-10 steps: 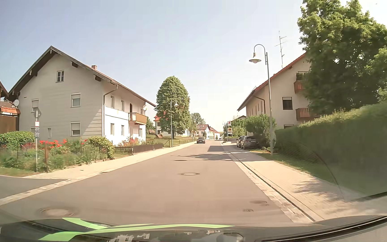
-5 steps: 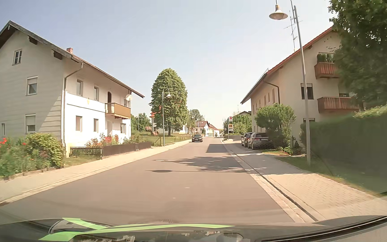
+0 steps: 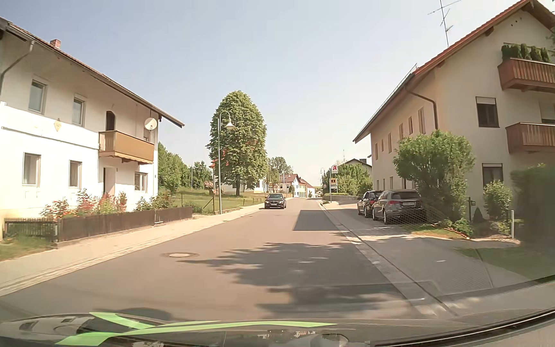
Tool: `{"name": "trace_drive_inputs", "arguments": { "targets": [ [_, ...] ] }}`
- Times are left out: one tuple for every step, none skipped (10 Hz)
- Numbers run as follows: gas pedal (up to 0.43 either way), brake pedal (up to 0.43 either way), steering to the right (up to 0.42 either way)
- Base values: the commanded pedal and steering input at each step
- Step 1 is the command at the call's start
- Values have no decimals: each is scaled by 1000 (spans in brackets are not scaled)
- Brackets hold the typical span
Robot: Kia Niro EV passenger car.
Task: Follow the waypoints while adhering to traffic rules and regulations
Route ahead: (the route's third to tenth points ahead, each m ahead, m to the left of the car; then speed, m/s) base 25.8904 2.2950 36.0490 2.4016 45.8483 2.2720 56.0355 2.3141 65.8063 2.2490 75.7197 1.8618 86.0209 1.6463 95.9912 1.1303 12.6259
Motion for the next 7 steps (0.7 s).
{"name": "trace_drive_inputs", "arguments": {
  "targets": [
    [67,0,3],
    [67,0,3],
    [79,0,3],
    [87,0,3],
    [98,0,3],
    [98,0,3],
    [98,0,3]
  ]
}}
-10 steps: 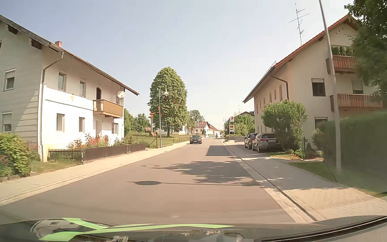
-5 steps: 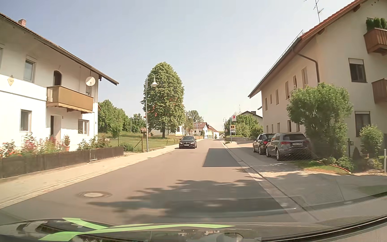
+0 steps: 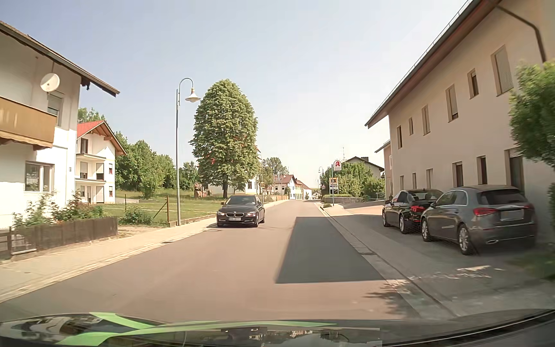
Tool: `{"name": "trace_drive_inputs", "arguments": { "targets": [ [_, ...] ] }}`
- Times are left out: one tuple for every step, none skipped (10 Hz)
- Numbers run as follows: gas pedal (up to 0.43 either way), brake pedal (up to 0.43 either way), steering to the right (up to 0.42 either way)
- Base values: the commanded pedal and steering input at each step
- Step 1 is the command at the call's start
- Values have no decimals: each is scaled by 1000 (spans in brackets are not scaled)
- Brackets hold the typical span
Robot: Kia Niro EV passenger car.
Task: Follow the waypoints while adhering to traffic rules and regulations
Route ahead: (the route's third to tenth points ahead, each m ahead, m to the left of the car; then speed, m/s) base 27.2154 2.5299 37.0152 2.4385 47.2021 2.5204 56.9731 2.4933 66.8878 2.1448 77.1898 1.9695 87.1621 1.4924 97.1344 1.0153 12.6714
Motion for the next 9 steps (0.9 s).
{"name": "trace_drive_inputs", "arguments": {
  "targets": [
    [118,0,3],
    [118,0,1],
    [118,0,0],
    [118,0,-1],
    [118,0,-1],
    [118,0,-1],
    [118,0,-1],
    [118,0,-1],
    [110,0,-2]
  ]
}}
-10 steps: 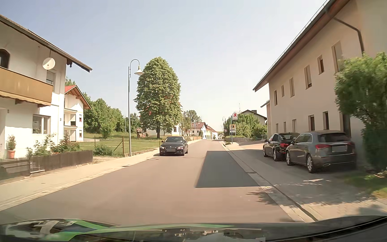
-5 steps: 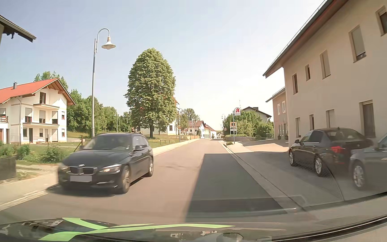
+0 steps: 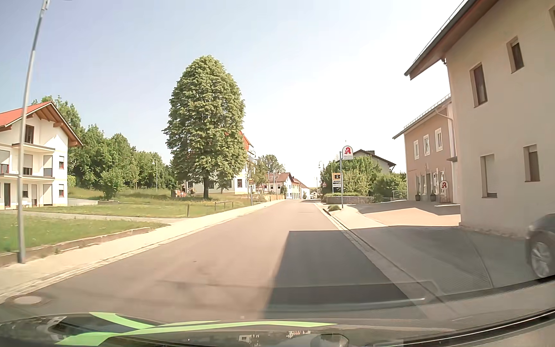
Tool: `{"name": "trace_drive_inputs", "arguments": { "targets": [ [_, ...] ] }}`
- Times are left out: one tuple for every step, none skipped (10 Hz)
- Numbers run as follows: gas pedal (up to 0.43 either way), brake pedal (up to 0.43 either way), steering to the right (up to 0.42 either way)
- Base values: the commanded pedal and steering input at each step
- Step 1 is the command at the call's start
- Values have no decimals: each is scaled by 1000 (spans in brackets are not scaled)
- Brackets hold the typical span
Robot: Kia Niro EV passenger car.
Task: Follow the waypoints while adhering to traffic rules and regulations
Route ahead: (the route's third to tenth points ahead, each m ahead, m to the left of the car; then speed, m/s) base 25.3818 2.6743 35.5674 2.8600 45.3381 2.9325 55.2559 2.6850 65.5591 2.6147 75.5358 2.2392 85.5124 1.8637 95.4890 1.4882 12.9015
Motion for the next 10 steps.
{"name": "trace_drive_inputs", "arguments": {
  "targets": [
    [110,0,-2],
    [110,0,-2],
    [118,0,-2],
    [118,0,-3],
    [130,0,-2],
    [130,0,-3],
    [138,0,-2],
    [157,0,-2],
    [157,0,-2],
    [157,0,-2]
  ]
}}
